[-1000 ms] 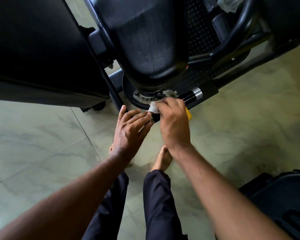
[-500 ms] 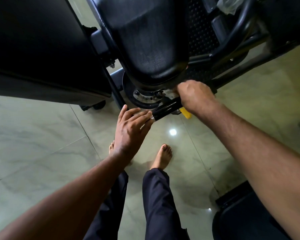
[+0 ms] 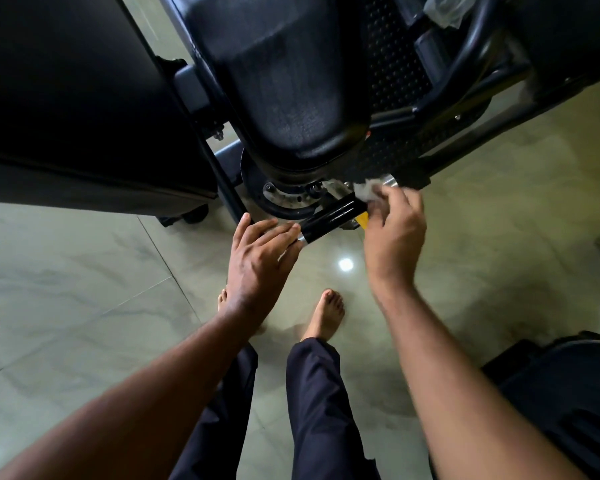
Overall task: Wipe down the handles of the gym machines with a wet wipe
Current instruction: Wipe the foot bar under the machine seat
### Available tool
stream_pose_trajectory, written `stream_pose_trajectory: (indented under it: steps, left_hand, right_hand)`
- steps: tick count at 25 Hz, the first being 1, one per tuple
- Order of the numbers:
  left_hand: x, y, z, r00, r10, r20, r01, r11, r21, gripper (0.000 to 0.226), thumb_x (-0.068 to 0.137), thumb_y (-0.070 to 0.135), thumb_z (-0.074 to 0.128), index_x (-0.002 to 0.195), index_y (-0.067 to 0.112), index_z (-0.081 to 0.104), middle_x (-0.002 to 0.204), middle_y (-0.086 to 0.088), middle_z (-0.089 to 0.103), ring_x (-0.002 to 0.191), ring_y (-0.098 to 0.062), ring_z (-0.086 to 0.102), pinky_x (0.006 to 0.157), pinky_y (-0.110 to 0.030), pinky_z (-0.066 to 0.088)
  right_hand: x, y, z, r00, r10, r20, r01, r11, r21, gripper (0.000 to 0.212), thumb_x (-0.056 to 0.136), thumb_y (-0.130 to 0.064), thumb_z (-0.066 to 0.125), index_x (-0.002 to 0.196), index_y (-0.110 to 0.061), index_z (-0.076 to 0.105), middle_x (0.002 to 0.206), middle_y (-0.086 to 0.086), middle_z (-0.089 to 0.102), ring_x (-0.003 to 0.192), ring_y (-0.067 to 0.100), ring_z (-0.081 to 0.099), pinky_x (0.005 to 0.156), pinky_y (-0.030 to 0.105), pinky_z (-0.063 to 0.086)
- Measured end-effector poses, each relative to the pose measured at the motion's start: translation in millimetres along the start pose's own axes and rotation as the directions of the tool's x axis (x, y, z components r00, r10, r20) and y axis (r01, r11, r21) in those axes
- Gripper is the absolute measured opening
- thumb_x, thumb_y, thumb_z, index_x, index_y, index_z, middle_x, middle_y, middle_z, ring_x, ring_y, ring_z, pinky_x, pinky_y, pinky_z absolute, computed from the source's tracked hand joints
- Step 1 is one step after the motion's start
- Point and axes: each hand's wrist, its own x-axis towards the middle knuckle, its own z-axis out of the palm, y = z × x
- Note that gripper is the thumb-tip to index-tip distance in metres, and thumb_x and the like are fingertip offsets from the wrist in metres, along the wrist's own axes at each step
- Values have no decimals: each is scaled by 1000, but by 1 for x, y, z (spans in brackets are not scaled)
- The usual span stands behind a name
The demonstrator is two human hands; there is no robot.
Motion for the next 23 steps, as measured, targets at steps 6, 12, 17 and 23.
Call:
stream_pose_trajectory:
  steps: [6,12,17,23]
  left_hand:
    - [1,1,0,1000,-18,-2,18,1000,15,25,94,32,64,112,19,74,114,6,72,114,-17,60,117,-48,26]
    - [1,1,0,1000,0,-1,0,1000,21,23,94,29,66,112,18,74,115,5,72,115,-15,59,117,-48,25]
    - [0,0,0,1000,4,8,-5,1000,28,25,95,32,63,113,19,73,116,5,72,115,-16,59,117,-48,25]
    - [2,1,0,1000,6,12,-6,999,35,28,95,34,59,115,19,73,116,5,72,115,-17,59,117,-47,25]
  right_hand:
    - [2,6,50,502,625,598,-674,-151,723,34,94,12,34,86,-11,58,83,9,57,71,18,54,75,28,50]
    - [-3,21,52,598,450,663,-699,-113,707,37,92,15,34,88,-11,59,81,8,63,68,15,59,66,24,52]
    - [-20,9,48,571,475,669,-743,-48,667,38,91,14,36,83,-13,61,74,2,67,64,11,61,59,19,51]
    - [-50,-2,48,561,466,684,-752,-59,657,34,97,7,42,76,-14,60,74,2,66,66,11,61,67,23,50]
